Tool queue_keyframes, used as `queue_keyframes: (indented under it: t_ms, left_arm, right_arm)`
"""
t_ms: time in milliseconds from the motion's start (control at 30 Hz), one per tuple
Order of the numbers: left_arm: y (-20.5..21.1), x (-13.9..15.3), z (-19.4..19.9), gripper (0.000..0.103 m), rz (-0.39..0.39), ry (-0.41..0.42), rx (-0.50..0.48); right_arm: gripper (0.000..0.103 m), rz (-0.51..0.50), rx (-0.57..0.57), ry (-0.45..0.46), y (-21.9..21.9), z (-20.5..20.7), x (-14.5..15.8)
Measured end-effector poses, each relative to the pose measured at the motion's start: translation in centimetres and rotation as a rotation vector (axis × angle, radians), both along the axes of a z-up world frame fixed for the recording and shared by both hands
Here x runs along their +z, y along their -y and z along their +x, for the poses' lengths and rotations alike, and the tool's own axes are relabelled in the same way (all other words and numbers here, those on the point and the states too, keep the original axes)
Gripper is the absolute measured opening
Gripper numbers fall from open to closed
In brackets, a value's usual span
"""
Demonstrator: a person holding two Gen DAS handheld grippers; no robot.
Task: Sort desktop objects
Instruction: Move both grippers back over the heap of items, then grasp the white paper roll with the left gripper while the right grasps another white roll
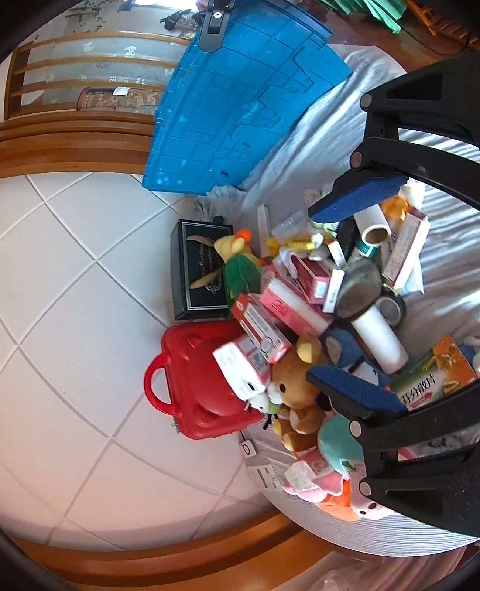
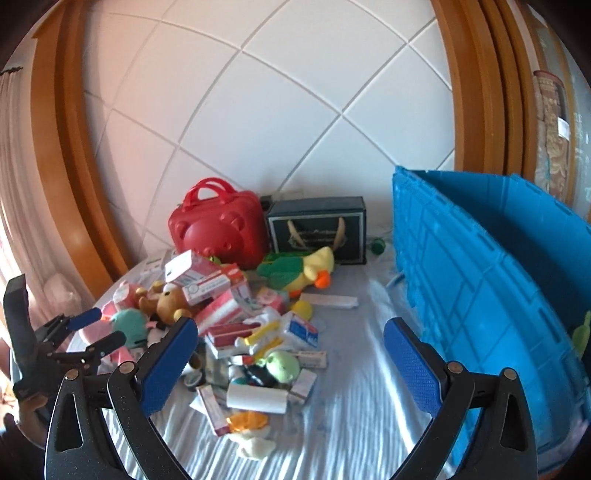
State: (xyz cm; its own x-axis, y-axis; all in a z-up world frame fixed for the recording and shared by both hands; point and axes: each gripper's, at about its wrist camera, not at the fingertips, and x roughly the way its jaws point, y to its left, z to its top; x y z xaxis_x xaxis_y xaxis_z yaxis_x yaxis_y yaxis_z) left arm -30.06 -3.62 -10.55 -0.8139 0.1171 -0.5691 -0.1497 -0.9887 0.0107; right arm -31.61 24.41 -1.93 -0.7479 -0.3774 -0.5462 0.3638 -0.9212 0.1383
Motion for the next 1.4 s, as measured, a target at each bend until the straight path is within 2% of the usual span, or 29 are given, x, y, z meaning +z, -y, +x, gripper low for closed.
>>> queue_keyframes:
  t_ms: [133, 233, 367, 467, 633, 733, 867, 1000, 1133, 1233, 1400]
  left_arm:
    - [3.0, -2.8, -0.1, 0.079, 0.0, 0.069, -0.006]
    - [4.4, -4.9, -0.5, 0.079, 0.019, 0.12, -0.009]
    - [4.1, -7.3, -1.5, 0.079, -0.009, 0.167, -0.026]
    - [3.6, -9.2, -2.7, 0.079, -0.046, 0.213, -0.034]
    - [2.5, -12.7, -5.1, 0.079, -0.104, 0.286, -0.103]
    - [2.3, -14.3, -6.7, 0.064, -0.132, 0.327, -0.128]
    - [2.5, -16.1, -8.7, 0.056, -0.228, 0.361, -0.147]
    - [3.4, -17.5, -9.9, 0.056, -0.271, 0.392, -0.164]
    - [3.3, -18.4, -9.8, 0.056, -0.302, 0.397, -0.204]
    - [3.7, -18.4, -9.8, 0.056, -0.277, 0.393, -0.209]
    - [4.4, -18.3, -9.8, 0.056, -0.238, 0.392, -0.21]
  right_arm:
    - [0.102, 0.006, 0.009, 0.095, 3.2, 0.1, -3.4]
    - [0.102, 0.045, 0.027, 0.155, 5.4, -0.1, -6.0]
    - [0.102, 0.044, 0.039, 0.232, 6.3, -1.0, -8.9]
    - [0.102, 0.108, 0.063, 0.262, 6.9, -2.0, -11.2]
    - [0.102, 0.21, 0.141, 0.324, 7.4, -3.8, -14.8]
    - [0.102, 0.279, 0.202, 0.328, 7.9, -4.3, -16.5]
    - [0.102, 0.346, 0.291, 0.324, 8.6, -5.0, -18.2]
    - [0.101, 0.445, 0.396, 0.282, 10.1, -5.2, -19.8]
    - [0.095, 0.642, 0.489, 0.168, 11.8, -4.8, -21.8]
    - [0.089, 0.793, 0.547, 0.092, 12.8, -4.7, -23.2]
    - [0.088, 0.9, 0.67, 0.031, 14.9, -4.6, -24.9]
